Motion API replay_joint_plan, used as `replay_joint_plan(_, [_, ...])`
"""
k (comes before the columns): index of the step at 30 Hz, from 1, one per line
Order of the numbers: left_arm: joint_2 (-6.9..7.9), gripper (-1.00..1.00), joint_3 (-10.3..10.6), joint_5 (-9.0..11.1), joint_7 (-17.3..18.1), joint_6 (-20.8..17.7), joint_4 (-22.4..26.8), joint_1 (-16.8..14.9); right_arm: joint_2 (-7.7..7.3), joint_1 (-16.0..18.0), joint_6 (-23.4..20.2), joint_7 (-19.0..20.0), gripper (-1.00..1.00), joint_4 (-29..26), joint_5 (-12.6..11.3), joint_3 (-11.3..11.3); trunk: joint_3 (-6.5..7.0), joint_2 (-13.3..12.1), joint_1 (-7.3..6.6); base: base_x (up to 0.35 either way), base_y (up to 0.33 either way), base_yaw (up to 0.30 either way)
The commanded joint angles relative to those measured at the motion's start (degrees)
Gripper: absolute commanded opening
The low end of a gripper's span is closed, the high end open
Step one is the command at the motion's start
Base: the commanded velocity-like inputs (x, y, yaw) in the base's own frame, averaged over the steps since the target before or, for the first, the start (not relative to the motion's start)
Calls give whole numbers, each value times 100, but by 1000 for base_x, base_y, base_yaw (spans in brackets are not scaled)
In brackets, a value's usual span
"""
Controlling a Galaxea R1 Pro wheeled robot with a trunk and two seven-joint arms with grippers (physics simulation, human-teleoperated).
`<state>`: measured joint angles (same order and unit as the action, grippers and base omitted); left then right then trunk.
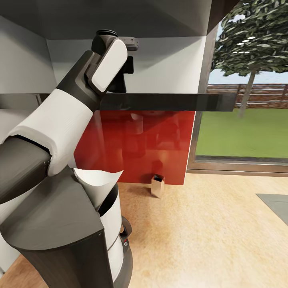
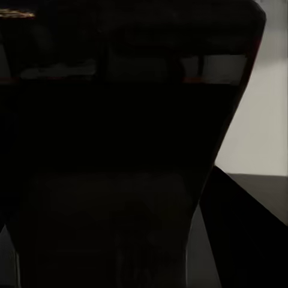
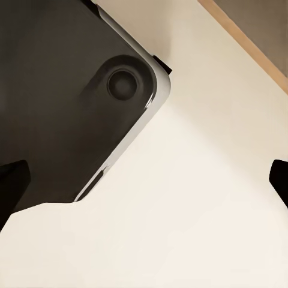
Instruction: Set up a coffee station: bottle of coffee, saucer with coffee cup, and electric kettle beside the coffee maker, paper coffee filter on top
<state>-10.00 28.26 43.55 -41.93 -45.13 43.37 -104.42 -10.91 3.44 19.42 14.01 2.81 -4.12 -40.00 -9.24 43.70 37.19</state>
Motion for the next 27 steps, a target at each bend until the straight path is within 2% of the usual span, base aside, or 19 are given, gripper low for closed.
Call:
replay_joint_plan(1, [0, -100, 17, 39, -43, -14, 8, -8, 2, 8, 34, 31, 100, 18, -45, -25, -9, 7, 1, 0, 0, 0])
replay_joint_plan(8, [0, -100, 45, 39, -43, -22, 378, -8, 2, 8, 32, 31, 100, 18, -45, -25, -9, 7, 1, 0, 0, 0])
replay_joint_plan(16, [0, -100, 48, 39, -43, -26, 432, -8, 2, 8, 33, 31, 100, 18, -44, -25, -9, 7, 1, -12, 0, 0])
replay_joint_plan(27, [0, -100, 41, 39, -43, -29, 470, -8, 2, 8, 35, 31, 100, 18, -45, -25, -9, 7, 1, -275, 0, 0])
